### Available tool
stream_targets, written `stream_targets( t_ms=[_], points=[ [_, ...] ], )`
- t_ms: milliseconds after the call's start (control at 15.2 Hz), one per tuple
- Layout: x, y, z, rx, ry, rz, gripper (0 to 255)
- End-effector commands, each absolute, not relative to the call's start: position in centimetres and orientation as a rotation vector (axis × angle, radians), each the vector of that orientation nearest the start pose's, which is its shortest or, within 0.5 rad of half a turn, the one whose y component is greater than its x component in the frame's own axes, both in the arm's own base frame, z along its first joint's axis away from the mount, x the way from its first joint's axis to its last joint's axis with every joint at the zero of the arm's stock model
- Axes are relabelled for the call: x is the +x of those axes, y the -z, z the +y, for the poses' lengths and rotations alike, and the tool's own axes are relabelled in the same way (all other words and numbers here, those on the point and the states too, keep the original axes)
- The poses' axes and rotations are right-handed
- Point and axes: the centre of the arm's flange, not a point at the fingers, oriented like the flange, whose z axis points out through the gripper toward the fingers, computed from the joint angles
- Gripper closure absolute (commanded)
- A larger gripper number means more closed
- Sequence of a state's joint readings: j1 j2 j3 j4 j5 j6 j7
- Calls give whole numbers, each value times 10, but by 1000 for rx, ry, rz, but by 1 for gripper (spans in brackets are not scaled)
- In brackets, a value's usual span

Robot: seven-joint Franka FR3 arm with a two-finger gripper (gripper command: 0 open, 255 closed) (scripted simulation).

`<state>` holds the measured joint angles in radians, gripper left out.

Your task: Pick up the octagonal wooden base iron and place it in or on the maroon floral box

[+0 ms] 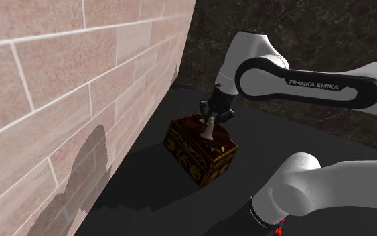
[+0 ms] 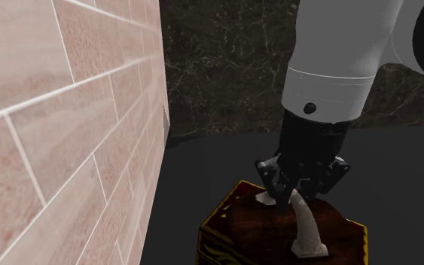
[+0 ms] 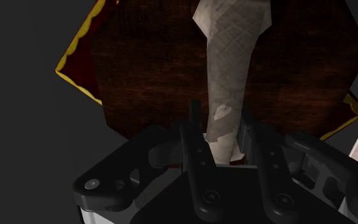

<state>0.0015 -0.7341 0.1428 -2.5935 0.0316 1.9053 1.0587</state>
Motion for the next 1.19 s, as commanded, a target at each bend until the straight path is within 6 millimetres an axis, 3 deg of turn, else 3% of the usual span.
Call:
stream_targets(
  t_ms=[0, 330, 594, 1122],
  points=[
    [331, -484, 52, -2816, 105, 1466, 0],
    [331, -485, 52, -2816, 105, 1466, 0],
    [329, -535, 55, -2816, 105, 1466, 0],
    [329, -535, 55, -2816, 105, 1466, 0]
  ],
)
